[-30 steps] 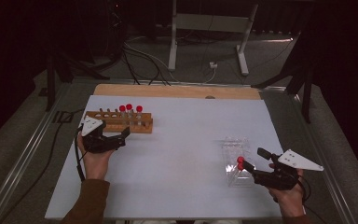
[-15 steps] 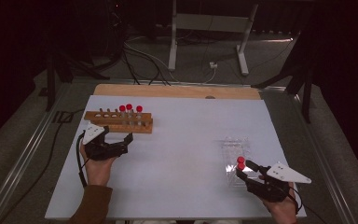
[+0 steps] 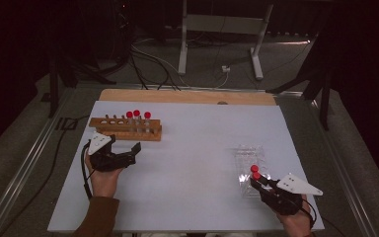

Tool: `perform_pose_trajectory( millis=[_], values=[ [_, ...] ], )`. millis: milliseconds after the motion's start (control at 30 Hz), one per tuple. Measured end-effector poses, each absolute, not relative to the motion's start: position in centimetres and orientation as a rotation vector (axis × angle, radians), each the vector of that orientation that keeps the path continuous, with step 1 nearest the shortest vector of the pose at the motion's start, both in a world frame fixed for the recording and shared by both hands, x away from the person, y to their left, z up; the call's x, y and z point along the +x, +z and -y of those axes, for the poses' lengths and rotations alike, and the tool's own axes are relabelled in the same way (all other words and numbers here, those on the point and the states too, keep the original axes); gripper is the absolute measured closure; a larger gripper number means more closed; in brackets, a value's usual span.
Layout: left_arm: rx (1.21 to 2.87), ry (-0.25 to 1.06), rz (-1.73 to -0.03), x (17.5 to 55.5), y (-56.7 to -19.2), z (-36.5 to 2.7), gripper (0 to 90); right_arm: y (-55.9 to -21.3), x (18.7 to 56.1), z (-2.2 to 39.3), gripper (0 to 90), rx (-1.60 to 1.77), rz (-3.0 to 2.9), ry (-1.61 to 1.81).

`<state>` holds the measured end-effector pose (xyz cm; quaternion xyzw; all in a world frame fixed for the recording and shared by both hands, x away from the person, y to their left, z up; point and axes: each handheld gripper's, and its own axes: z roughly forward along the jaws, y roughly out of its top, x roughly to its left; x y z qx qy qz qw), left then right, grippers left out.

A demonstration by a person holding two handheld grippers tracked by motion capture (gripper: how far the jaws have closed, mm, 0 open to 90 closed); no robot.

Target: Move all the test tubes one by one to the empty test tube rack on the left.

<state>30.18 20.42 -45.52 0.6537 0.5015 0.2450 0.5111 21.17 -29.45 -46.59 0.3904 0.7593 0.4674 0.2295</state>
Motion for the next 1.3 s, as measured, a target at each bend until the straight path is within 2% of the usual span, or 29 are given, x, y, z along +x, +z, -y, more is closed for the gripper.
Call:
perform_pose_trajectory(
  millis=[767,1300],
  values=[
    [1.574,0.6,-1.204,29.7,-45.2,-20.8,0.7,-44.5,20.5,30.3,74.5,1.074,-2.048,1.344],
    [1.579,0.592,-1.206,29.7,-45.2,-20.7,0.7,-41.1,20.3,31.3,74.6,1.046,-2.003,1.407]
  ],
)
